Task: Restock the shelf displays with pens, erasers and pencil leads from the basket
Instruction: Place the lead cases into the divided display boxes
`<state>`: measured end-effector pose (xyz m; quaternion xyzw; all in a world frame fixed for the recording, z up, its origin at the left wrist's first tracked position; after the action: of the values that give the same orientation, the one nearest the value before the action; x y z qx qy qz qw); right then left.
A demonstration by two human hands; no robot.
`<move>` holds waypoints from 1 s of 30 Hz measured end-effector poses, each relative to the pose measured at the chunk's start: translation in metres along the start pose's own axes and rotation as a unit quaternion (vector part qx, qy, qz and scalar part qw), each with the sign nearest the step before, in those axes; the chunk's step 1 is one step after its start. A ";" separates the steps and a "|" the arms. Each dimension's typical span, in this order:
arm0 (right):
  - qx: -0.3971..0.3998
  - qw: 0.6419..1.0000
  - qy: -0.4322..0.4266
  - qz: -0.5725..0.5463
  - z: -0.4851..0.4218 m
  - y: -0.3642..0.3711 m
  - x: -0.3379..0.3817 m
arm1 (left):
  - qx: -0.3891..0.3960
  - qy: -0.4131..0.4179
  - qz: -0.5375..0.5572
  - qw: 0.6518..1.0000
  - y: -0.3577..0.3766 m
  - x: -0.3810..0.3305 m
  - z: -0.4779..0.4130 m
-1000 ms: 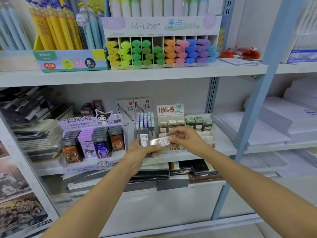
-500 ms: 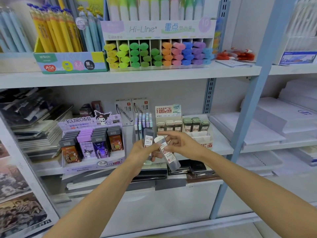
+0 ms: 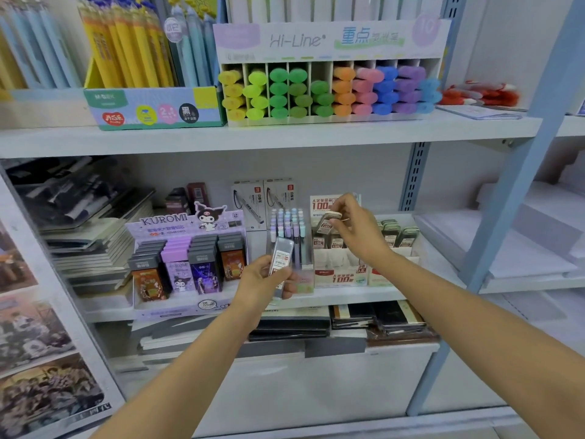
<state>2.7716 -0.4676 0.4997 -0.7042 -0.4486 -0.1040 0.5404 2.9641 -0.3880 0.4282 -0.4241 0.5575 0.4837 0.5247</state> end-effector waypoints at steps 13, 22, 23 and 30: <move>-0.014 0.983 -0.023 0.182 -0.009 0.016 -0.014 | 0.010 -0.023 -0.014 1.000 0.000 0.012 -0.011; 0.165 0.982 -0.016 -0.093 0.016 0.022 0.013 | 0.063 -0.024 -0.065 0.996 0.023 0.002 -0.006; 0.195 0.975 -0.016 -0.101 0.022 0.025 0.015 | 0.059 -0.023 -0.075 0.995 0.027 0.000 -0.006; 0.128 0.963 0.066 -0.227 0.065 -0.005 -0.012 | -0.059 0.006 0.004 0.998 0.034 -0.012 -0.006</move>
<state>2.7392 -0.4186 0.4697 -0.5009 -0.5693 -0.2119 0.6165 2.9305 -0.3880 0.4434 -0.4548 0.5327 0.5152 0.4940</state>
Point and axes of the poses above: each hand's wrist, its own z-axis away from the middle knuckle, its own y-axis out of the palm, x = y × z, the point moved 7 cm from there along -z, towards the middle knuckle, and after that the axes turned 12 degrees about x, right-handed, at the moved point
